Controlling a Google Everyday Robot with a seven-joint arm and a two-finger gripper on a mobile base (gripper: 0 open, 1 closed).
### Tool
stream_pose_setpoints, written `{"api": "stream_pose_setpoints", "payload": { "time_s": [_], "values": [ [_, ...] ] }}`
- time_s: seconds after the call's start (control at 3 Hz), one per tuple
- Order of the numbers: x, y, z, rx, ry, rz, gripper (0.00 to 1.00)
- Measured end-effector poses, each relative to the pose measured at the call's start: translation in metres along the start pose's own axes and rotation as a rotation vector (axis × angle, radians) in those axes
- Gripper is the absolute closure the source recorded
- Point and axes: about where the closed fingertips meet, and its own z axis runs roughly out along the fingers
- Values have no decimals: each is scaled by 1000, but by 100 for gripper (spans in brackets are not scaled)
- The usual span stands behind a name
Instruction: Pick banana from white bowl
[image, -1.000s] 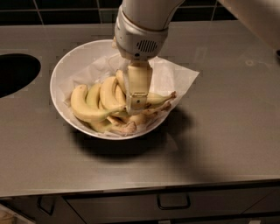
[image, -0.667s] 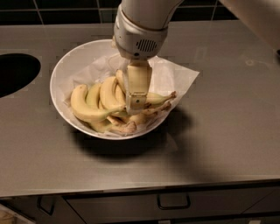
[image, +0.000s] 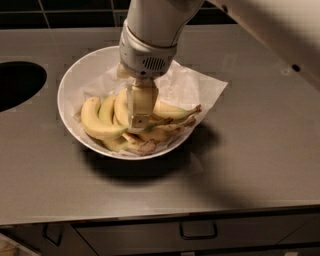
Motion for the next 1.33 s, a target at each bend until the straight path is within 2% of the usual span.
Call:
{"api": "stream_pose_setpoints", "payload": {
  "time_s": [0.33, 0.67, 1.0, 1.33],
  "values": [
    [-8, 2, 15, -29, -5, -16, 25],
    [-16, 6, 22, -47, -5, -24, 32],
    [-30, 16, 18, -52, -10, -38, 30],
    [-42, 23, 10, -35, 16, -35, 32]
  ]
}}
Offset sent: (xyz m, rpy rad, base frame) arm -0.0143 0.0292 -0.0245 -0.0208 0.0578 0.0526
